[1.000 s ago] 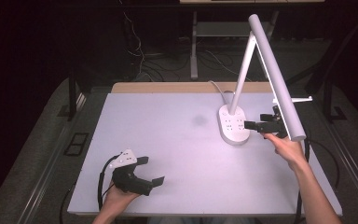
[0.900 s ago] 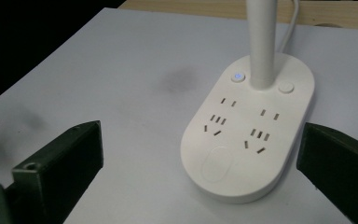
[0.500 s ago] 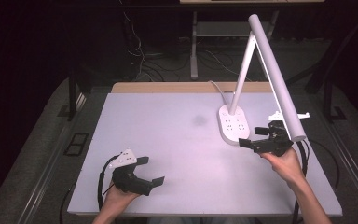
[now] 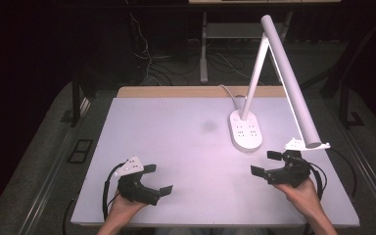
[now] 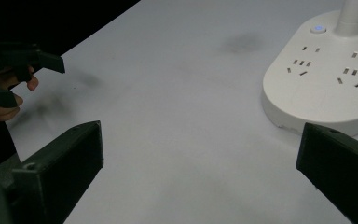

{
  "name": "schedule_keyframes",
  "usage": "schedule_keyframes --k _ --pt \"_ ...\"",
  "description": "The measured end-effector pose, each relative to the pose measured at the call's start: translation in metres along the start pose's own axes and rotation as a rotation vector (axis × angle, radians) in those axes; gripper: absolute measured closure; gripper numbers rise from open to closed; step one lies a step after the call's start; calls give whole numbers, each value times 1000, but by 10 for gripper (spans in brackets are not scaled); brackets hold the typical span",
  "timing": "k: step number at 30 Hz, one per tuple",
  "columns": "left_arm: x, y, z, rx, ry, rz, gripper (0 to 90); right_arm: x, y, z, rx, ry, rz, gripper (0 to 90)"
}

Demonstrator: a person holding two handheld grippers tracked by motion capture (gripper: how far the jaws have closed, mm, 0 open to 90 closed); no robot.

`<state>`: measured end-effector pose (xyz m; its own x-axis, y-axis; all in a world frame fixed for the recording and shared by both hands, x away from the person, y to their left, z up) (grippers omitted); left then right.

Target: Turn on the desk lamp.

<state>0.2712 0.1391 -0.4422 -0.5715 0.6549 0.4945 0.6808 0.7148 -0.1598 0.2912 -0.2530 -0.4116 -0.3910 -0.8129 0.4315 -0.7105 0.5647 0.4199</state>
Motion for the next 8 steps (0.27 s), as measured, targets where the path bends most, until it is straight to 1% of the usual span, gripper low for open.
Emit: schedule_keyframes --k 4,8 --pt "0 0 0 1 2 0 0 2 2 14 -3 -13 14 3" --pt "-1 1 0 2 2 -1 0 3 4 25 6 -12 28 3"
Point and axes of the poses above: each handheld gripper's, and its own axes: x roughly backward along the jaws, z roughly out of its underside, y roughly to its left, the point moved 4 cm from there along -x, roughly forward along the jaws, and after that the axes turned 11 degrees about -z, right-handed, at the moved point
